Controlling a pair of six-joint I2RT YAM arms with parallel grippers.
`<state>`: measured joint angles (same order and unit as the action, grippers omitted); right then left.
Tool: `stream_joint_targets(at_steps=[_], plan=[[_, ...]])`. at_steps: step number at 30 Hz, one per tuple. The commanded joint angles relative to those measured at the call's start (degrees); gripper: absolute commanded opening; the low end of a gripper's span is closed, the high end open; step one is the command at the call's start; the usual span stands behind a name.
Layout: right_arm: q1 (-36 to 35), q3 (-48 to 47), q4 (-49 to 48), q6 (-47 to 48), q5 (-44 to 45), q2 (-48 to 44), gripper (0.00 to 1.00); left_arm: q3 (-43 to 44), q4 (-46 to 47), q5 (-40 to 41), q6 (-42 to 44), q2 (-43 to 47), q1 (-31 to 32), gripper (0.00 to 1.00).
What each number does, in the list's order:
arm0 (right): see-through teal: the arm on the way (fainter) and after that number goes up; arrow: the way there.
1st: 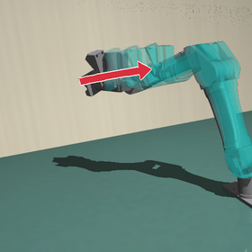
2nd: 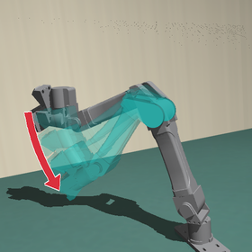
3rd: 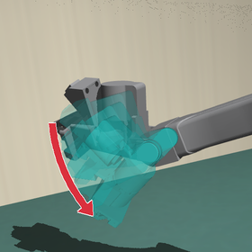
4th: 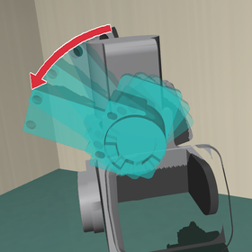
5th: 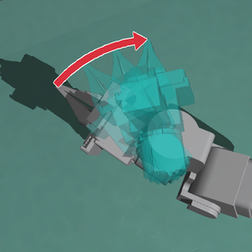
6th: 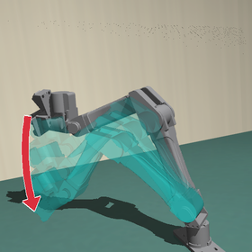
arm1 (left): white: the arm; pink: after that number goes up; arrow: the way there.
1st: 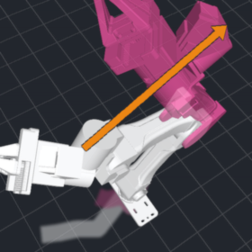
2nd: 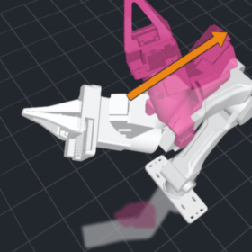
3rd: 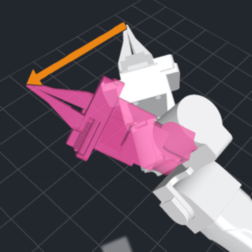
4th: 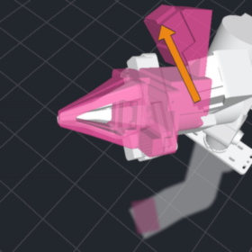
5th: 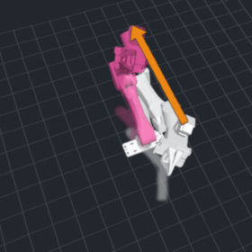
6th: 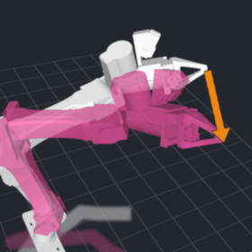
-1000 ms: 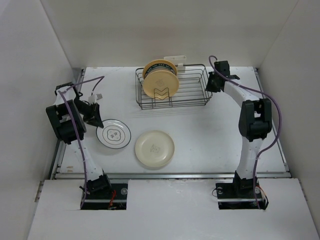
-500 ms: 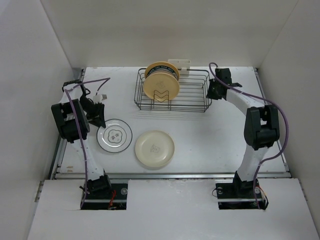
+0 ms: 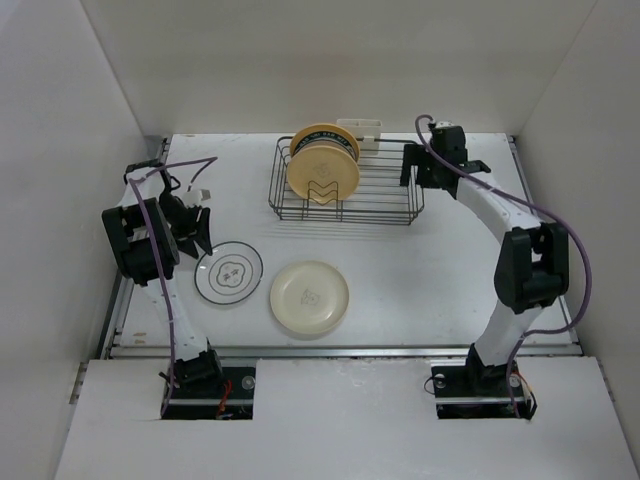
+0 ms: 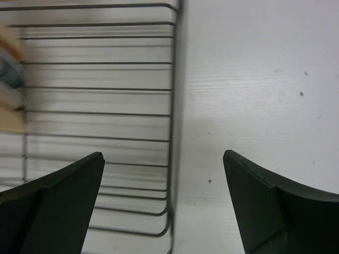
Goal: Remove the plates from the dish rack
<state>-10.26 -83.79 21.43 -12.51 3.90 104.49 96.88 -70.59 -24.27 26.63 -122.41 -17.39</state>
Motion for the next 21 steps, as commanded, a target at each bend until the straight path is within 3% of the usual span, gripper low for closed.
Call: stream_joint_targets(at_steps=[1, 5, 10, 14, 20, 21], plan=[[-5.6, -4.3, -6.6, 8.3, -8.2, -6.3, 1.00, 1.6, -2.2, 1.1, -0.8, 3.8, -0.2, 0.45], [-10.4, -10.5, -4.6, 14.4, -18.1, -3.2, 1.00, 4.0, -3.0, 2.2, -0.8, 3.8, -0.2, 0.46], [-13.2, -21.0, -2.5, 16.8, -20.3, 7.6, 0.98, 8.8, -5.2, 0.0, -1.3, 3.8, -0.2, 0.46], [-14.3, -27.7, -2.5, 16.2, -19.7, 13.7, 0.84, 10.4, -5.8, -0.6, -1.8, 4.8, -0.2, 0.46], [-14.3, -32.8, -2.0, 16.2, -18.3, 18.5, 0.56, 8.5, -5.3, 0.0, -1.8, 5.3, -0.2, 0.46], [-14.3, -32.8, -2.0, 16.2, -18.3, 19.0, 0.41, 7.6, -5.3, 0.0, -1.8, 5.3, -0.2, 0.45]])
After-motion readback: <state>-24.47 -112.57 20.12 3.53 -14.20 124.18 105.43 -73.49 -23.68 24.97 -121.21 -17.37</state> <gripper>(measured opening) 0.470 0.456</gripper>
